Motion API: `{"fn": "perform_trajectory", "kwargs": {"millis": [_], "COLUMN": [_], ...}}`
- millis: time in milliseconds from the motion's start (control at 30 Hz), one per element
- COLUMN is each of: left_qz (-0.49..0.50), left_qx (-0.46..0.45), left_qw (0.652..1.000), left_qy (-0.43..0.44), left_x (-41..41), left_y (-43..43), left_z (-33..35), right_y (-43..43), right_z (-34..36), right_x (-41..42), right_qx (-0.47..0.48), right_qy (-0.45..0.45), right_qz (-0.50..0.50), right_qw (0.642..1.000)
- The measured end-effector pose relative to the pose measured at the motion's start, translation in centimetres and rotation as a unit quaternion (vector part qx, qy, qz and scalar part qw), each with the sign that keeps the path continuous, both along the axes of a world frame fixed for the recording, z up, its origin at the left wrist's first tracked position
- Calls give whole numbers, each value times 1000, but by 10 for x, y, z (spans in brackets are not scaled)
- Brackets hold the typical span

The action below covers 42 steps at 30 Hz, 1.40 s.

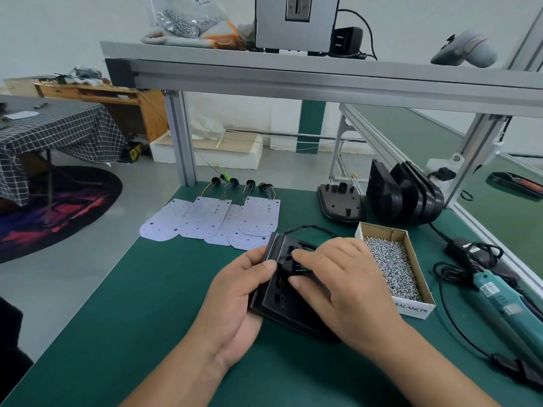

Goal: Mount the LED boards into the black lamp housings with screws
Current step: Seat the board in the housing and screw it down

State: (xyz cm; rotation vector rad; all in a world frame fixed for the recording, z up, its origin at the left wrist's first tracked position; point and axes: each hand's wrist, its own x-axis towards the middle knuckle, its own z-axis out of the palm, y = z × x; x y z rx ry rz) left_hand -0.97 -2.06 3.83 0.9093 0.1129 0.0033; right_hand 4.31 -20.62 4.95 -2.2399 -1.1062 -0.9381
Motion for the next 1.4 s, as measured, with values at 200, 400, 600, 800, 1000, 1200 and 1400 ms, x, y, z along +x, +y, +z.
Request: {"fn": "perform_trajectory", "kwargs": {"millis": [200,400,600,800,1000,1200,1400], "left_qz": [-24,37,88,87,105,154,183], "left_qx": [10,108,202,220,269,338,330], "left_qw": [1000,989,962,957,940,906,902], "left_qy": [-14,-90,-159,-168,-182,-204,-209], "left_x": [-4,-8,-9,-11,-11,-8,-6], "left_y": [2,-3,-7,-7,-7,-11,-17], "left_z": [3,3,5,4,1,0,-2], "right_y": [-5,-16,-17,-16,-15,-18,-16], "right_z": [10,13,12,10,9,8,6], "right_x": [-9,-11,-9,-9,-7,-9,-8], "right_qx": [42,105,187,226,254,232,210], "right_qy": [123,277,365,389,411,409,354], "right_qz": [-18,48,95,94,118,160,152], "right_qw": [991,954,907,888,868,868,899]}}
